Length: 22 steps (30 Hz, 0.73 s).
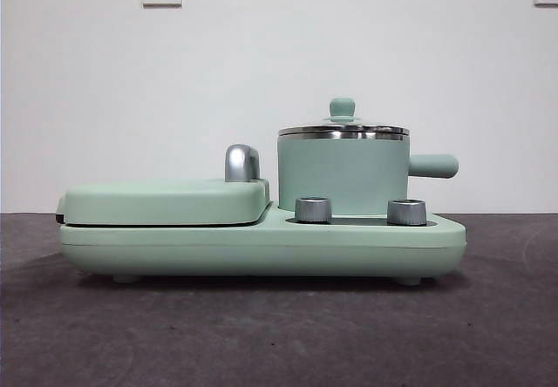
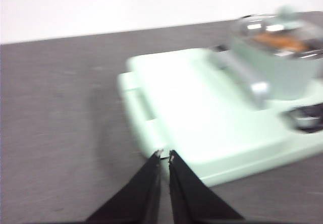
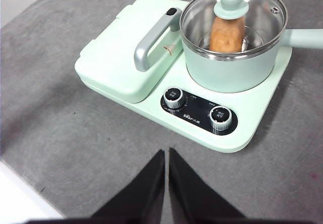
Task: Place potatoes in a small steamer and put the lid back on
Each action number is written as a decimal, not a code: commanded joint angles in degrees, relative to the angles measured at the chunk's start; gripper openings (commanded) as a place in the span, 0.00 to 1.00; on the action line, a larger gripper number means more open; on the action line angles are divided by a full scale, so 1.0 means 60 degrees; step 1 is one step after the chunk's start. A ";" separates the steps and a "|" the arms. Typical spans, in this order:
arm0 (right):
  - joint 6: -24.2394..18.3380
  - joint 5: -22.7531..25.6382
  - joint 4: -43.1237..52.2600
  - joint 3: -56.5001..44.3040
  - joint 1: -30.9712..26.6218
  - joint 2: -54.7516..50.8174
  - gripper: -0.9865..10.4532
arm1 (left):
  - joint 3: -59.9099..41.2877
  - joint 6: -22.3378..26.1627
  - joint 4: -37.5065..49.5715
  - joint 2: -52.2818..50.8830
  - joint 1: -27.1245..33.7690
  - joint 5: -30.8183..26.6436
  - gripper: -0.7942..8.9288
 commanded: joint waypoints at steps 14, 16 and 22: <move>-0.0055 0.0040 0.0310 0.0055 0.0058 0.0055 0.09 | -0.3679 0.0222 0.1978 -0.2007 0.1574 -0.0029 0.11; -0.0055 0.0036 0.0321 0.0055 0.0058 0.0055 0.09 | -0.3679 0.0222 0.1978 -0.2007 0.1570 -0.0029 0.11; -0.0051 0.0036 0.0390 0.0047 0.0058 0.0044 0.09 | -0.3679 0.0222 0.1978 -0.2007 0.1570 -0.0029 0.11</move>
